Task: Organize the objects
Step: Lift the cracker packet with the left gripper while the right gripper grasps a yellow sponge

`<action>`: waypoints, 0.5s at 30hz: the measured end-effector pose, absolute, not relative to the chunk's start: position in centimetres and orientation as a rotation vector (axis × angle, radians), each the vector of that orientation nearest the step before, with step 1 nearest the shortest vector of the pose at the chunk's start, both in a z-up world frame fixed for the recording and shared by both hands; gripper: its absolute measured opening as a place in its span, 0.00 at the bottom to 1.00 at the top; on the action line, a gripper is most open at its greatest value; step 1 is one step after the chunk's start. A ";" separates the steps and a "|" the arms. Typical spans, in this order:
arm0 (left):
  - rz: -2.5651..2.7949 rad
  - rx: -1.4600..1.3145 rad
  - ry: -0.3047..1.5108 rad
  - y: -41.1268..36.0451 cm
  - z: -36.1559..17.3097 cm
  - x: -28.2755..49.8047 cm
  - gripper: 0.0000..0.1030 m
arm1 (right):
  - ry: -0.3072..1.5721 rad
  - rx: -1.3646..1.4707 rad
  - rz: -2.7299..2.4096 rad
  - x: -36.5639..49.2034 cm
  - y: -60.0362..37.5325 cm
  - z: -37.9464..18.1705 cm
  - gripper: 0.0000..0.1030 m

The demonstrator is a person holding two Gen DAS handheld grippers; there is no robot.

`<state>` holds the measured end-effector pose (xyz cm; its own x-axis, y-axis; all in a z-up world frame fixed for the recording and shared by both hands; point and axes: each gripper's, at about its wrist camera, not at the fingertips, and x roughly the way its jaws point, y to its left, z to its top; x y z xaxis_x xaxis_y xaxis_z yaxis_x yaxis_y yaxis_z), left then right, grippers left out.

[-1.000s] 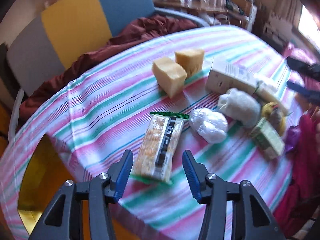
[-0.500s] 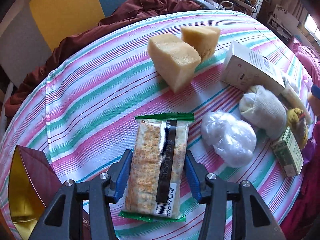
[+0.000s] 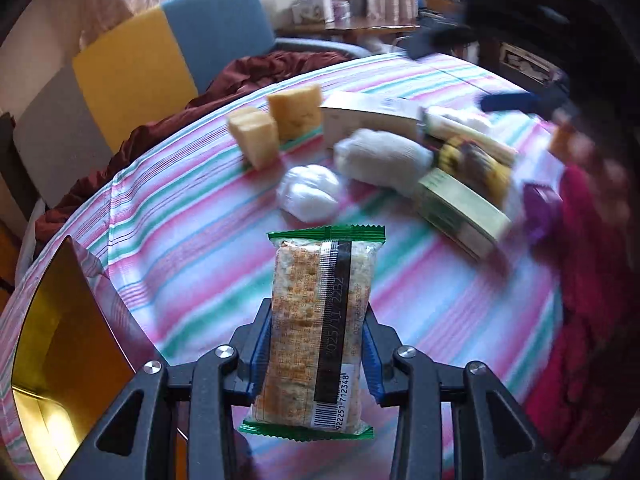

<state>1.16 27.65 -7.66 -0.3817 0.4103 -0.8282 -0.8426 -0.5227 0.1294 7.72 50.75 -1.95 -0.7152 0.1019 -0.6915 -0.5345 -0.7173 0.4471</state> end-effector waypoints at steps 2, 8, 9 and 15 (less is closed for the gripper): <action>1.962 -0.946 0.729 27.6 -8.5 2.6 0.38 | 0.884 -0.969 2.456 7.2 50.1 -2.0 0.97; 1.970 -0.915 0.699 27.3 -10.0 3.9 0.38 | 0.784 -1.121 2.492 5.4 48.0 -3.0 0.81; 1.967 -0.926 0.670 27.2 -10.1 3.5 0.38 | 0.768 -1.149 2.496 5.1 47.8 -3.2 0.78; 1.956 -0.915 0.571 26.3 -10.6 2.6 0.38 | 0.700 -1.268 2.589 2.0 45.9 -3.1 0.76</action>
